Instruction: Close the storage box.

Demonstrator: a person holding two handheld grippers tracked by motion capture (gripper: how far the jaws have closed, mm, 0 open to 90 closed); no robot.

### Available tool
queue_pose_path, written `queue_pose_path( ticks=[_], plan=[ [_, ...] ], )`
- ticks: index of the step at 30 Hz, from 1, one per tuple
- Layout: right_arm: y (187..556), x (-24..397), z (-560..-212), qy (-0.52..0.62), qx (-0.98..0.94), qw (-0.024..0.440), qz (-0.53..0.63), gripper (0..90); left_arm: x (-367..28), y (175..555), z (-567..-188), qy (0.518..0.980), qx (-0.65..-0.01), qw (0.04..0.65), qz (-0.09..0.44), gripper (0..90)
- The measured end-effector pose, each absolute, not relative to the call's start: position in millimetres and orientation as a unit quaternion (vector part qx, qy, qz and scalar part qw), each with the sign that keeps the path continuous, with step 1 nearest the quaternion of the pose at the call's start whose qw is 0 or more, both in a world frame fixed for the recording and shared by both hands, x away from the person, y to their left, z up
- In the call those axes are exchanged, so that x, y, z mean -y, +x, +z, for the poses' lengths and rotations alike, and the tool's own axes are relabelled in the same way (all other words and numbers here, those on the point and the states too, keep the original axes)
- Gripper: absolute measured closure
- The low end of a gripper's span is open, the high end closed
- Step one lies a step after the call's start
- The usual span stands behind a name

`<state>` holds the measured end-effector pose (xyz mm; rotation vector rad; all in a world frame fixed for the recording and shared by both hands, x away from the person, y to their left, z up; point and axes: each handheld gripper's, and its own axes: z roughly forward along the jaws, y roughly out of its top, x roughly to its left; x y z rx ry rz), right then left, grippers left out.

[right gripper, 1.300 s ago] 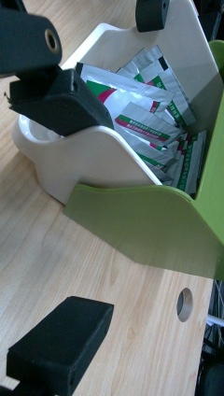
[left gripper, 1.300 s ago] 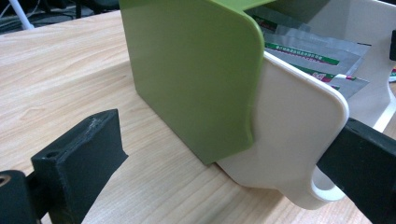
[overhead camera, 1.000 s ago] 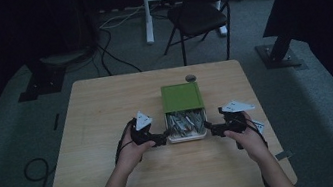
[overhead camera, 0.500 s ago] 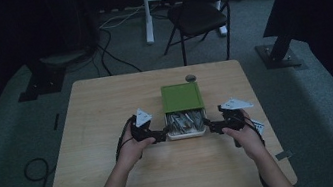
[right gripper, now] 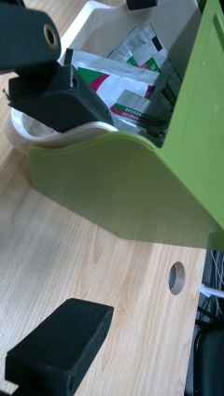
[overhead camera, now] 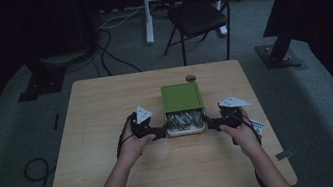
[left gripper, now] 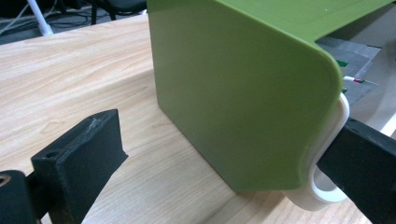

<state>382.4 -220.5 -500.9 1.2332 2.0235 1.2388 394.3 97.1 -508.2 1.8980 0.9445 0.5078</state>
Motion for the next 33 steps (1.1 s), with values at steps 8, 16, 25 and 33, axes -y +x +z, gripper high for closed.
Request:
queue_pose_path(
  ticks=[8, 16, 25, 33],
  plan=[
    [385.6, 218.0, -501.2, 0.456, -0.730, 0.242, 0.447, 11.6, -96.5, 397.2, -508.5, 0.768, -0.391, 0.462, 0.209, 2.8],
    [387.8, 216.6, -501.9, 0.463, -0.726, 0.246, 0.445, 11.6, -96.4, 399.6, -509.0, 0.765, -0.397, 0.463, 0.207, 2.8],
    [388.3, 214.4, -502.3, 0.463, -0.727, 0.249, 0.442, 11.5, -96.6, 398.2, -508.1, 0.770, -0.392, 0.459, 0.207, 2.9],
    [384.2, 212.7, -501.6, 0.459, -0.723, 0.247, 0.454, 11.5, -97.1, 389.4, -504.9, 0.759, -0.391, 0.477, 0.206, 2.9]
  ],
)
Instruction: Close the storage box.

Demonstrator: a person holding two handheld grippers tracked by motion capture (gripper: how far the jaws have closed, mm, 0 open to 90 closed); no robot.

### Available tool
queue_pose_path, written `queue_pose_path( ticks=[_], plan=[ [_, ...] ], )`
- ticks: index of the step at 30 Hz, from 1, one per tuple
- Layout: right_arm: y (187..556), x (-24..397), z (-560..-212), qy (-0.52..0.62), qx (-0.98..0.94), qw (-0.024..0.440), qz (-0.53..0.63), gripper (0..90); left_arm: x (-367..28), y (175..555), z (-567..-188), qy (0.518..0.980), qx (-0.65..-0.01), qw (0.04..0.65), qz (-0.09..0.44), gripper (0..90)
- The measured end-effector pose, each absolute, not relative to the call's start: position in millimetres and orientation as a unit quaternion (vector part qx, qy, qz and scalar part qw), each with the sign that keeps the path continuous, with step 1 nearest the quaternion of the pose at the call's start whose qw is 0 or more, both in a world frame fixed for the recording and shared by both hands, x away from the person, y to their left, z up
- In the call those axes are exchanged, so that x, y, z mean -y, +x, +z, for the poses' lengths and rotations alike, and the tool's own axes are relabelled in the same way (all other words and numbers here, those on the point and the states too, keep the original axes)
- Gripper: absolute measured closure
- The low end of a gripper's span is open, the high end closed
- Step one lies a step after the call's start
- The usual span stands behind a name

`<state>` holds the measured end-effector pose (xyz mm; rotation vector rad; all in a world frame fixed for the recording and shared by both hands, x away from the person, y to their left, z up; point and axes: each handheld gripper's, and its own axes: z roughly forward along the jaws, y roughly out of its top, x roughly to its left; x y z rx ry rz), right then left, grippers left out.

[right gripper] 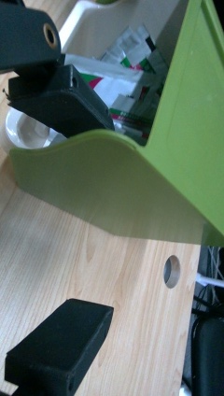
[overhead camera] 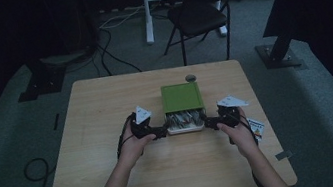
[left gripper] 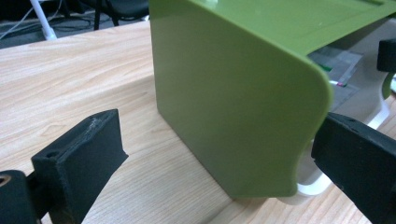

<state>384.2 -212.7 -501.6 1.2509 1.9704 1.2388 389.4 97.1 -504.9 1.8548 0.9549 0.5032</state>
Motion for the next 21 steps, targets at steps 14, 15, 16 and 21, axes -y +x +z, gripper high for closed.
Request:
queue_pose_path(
  ticks=[14, 15, 16, 21],
  plan=[
    [377.1, 220.2, -501.7, 0.467, -0.714, 0.245, 0.461, 11.5, -101.5, 379.7, -499.8, 0.755, -0.392, 0.481, 0.210, 2.9],
    [376.5, 220.2, -501.5, 0.466, -0.714, 0.245, 0.462, 11.5, -101.3, 378.7, -499.3, 0.755, -0.391, 0.483, 0.209, 2.9],
    [375.4, 219.8, -501.4, 0.467, -0.713, 0.243, 0.463, 11.5, -101.1, 377.9, -498.8, 0.757, -0.389, 0.481, 0.209, 2.9],
    [374.0, 219.2, -502.0, 0.463, -0.716, 0.243, 0.462, 11.5, -101.8, 377.1, -499.5, 0.755, -0.392, 0.481, 0.211, 2.9]
  ],
)
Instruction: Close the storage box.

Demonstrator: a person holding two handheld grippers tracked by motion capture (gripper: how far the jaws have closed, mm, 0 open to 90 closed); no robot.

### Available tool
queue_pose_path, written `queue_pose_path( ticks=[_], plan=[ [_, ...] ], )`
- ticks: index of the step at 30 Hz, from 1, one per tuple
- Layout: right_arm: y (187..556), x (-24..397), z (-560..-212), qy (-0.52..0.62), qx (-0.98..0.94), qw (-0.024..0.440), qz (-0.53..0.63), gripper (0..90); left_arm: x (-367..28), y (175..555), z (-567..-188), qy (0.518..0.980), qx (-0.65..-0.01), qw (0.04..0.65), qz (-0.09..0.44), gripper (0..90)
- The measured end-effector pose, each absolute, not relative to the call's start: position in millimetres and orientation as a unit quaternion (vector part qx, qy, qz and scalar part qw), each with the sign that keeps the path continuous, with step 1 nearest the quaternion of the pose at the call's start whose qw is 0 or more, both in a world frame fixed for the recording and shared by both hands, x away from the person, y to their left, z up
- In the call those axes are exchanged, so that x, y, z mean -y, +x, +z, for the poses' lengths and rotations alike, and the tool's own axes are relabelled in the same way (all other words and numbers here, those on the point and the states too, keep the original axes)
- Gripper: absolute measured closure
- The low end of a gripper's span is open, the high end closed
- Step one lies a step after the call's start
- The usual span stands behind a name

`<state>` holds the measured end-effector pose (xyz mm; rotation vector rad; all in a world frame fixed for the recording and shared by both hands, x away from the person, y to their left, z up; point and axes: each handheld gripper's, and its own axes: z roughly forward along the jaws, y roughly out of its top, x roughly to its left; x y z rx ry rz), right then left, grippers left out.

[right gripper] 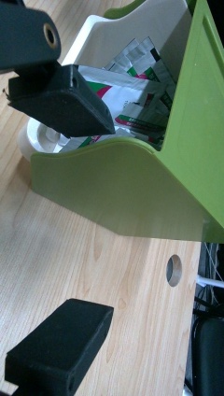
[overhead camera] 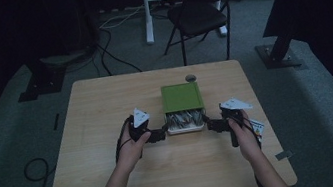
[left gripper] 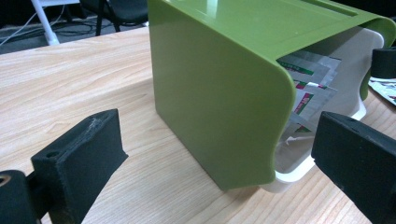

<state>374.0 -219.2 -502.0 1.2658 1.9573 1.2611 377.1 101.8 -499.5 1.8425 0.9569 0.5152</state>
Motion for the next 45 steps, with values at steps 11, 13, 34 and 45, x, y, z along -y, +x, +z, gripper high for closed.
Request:
queue_pose_path(
  ticks=[11, 13, 34, 45],
  plan=[
    [371.7, 220.6, -501.7, 0.462, -0.716, 0.245, 0.462, 11.5, -108.1, 376.2, -503.7, 0.755, -0.399, 0.474, 0.215, 2.9],
    [370.8, 220.7, -502.7, 0.463, -0.717, 0.244, 0.461, 11.5, -109.2, 375.9, -503.9, 0.754, -0.401, 0.473, 0.214, 2.9],
    [356.3, 235.1, -517.5, 0.473, -0.722, 0.244, 0.443, 11.5, -130.5, 364.6, -515.9, 0.754, -0.417, 0.459, 0.216, 2.9],
    [345.9, 247.7, -532.8, 0.479, -0.728, 0.242, 0.427, 11.5, -148.8, 356.6, -525.3, 0.751, -0.437, 0.442, 0.224, 2.9]
  ],
)
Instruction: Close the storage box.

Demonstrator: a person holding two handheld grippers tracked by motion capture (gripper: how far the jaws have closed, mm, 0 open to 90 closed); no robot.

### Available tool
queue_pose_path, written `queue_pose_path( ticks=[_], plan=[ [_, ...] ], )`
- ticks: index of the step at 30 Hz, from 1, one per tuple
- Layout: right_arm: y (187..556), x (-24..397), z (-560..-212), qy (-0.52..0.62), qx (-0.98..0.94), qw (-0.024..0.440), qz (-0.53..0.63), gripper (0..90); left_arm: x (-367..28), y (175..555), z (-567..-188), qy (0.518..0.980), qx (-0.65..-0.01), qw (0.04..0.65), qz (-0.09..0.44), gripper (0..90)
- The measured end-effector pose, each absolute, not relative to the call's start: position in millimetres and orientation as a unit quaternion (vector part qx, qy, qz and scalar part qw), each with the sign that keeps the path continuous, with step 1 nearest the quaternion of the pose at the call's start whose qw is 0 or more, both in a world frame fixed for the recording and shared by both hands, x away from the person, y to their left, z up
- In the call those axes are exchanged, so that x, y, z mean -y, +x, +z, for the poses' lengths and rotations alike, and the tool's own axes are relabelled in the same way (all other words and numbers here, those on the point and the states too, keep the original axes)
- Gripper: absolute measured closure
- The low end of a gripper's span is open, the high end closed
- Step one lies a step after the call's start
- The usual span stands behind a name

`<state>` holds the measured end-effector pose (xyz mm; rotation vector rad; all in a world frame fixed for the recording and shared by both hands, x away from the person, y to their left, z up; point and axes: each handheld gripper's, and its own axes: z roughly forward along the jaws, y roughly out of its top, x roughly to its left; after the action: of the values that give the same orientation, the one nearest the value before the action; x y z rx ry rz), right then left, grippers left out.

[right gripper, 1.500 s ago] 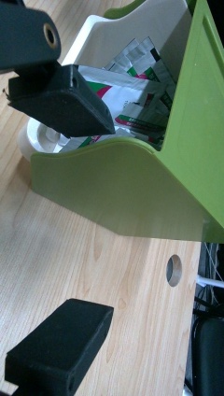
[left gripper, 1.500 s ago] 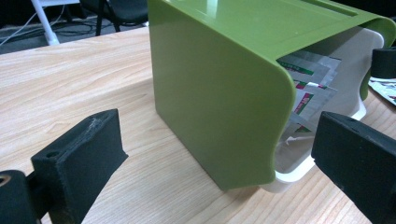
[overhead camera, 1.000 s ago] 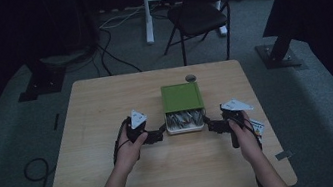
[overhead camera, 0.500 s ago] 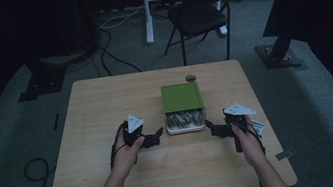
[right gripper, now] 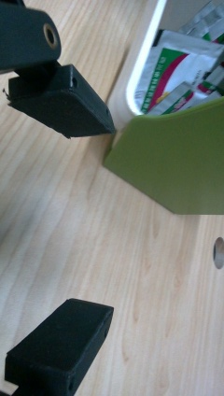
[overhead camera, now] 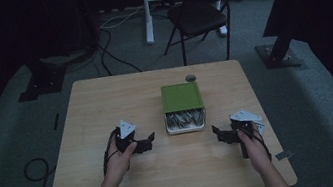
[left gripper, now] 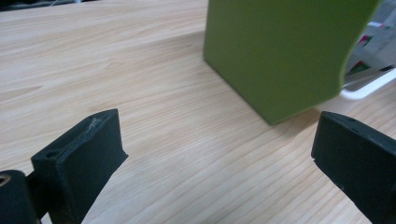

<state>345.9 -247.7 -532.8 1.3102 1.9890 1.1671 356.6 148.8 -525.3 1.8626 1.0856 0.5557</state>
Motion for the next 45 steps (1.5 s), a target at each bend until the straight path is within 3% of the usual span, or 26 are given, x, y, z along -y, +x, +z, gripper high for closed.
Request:
queue_pose_path(
  ticks=[25, 45],
  plan=[
    [314.0, 275.2, -548.8, 0.487, -0.733, 0.241, 0.408, 11.5, -182.0, 332.8, -532.5, 0.749, -0.468, 0.398, 0.247, 2.9],
    [289.3, 284.3, -556.6, 0.469, -0.759, 0.229, 0.389, 11.5, -237.5, 312.2, -538.6, 0.706, -0.558, 0.334, 0.281, 2.9]
  ],
)
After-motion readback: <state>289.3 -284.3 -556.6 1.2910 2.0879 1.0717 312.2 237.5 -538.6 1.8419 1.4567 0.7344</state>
